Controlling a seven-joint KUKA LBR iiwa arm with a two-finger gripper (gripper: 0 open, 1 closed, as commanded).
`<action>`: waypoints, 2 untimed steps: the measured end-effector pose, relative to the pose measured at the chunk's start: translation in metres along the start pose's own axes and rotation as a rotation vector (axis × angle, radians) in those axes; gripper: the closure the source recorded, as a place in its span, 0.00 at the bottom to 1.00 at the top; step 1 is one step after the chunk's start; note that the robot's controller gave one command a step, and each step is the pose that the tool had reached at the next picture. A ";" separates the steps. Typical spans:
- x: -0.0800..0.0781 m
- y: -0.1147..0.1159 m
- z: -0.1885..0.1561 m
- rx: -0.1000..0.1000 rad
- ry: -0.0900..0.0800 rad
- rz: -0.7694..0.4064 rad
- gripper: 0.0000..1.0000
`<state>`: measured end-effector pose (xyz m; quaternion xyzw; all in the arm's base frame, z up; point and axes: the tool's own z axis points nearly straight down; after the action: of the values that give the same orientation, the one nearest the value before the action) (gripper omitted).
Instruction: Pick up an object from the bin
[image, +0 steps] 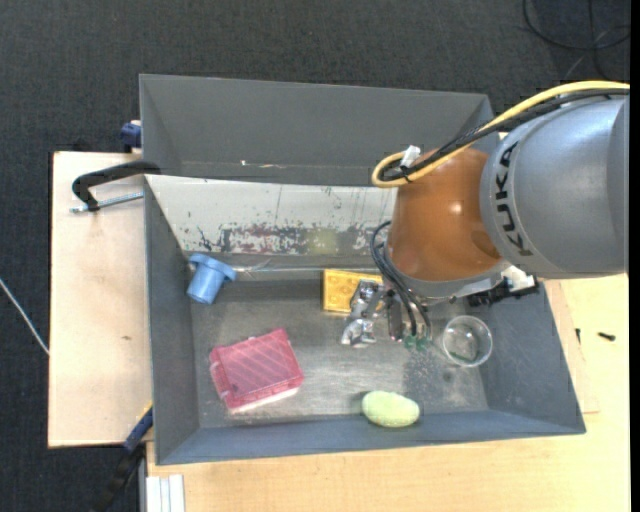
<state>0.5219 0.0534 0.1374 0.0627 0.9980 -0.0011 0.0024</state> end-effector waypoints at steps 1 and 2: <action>-0.001 0.009 -0.032 -0.004 0.001 -0.078 1.00; -0.023 0.021 -0.085 -0.004 0.000 -0.333 1.00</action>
Offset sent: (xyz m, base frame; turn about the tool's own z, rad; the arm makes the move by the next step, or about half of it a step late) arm 0.0394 0.0257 0.1141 -0.3093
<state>0.5473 0.0715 0.2225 -0.1033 0.9946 0.0005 0.0022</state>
